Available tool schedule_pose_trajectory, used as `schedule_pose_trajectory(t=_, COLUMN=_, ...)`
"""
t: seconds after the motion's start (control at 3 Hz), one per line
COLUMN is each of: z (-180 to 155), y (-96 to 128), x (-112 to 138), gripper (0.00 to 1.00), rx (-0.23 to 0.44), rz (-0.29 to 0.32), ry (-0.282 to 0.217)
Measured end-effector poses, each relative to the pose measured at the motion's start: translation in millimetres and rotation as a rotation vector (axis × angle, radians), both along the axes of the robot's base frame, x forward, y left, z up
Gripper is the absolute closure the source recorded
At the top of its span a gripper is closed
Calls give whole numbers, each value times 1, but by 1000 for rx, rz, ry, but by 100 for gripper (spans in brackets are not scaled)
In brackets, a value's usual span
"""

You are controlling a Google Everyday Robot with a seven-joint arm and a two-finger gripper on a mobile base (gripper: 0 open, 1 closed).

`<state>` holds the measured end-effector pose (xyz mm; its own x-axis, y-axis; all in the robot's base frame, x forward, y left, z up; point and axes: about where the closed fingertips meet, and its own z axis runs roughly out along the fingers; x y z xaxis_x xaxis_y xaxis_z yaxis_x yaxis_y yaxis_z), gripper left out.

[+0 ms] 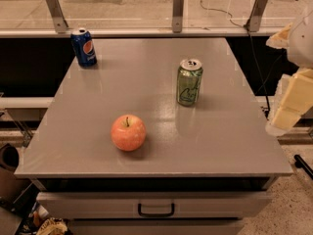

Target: Move apple near pepsi can

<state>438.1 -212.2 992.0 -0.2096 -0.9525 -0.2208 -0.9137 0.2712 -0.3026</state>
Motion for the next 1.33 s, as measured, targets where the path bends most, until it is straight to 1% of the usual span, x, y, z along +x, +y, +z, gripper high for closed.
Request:
schedule_pose_trajectory(t=0.33, z=0, y=0, x=0, gripper=0, rx=0, rz=0, ry=0)
schedule_pose_trajectory(t=0.67, z=-9, y=2, x=-2, gripper=0, rx=72, rz=2, ry=12)
schedule_pose_trajectory(t=1.0, z=-31, y=13, x=-7, gripper=0, rx=204, rz=17, ry=3)
schedule_pose_trajectory(t=1.33, z=-58, y=29, x=-5, gripper=0, rx=353, rz=33, ry=-29)
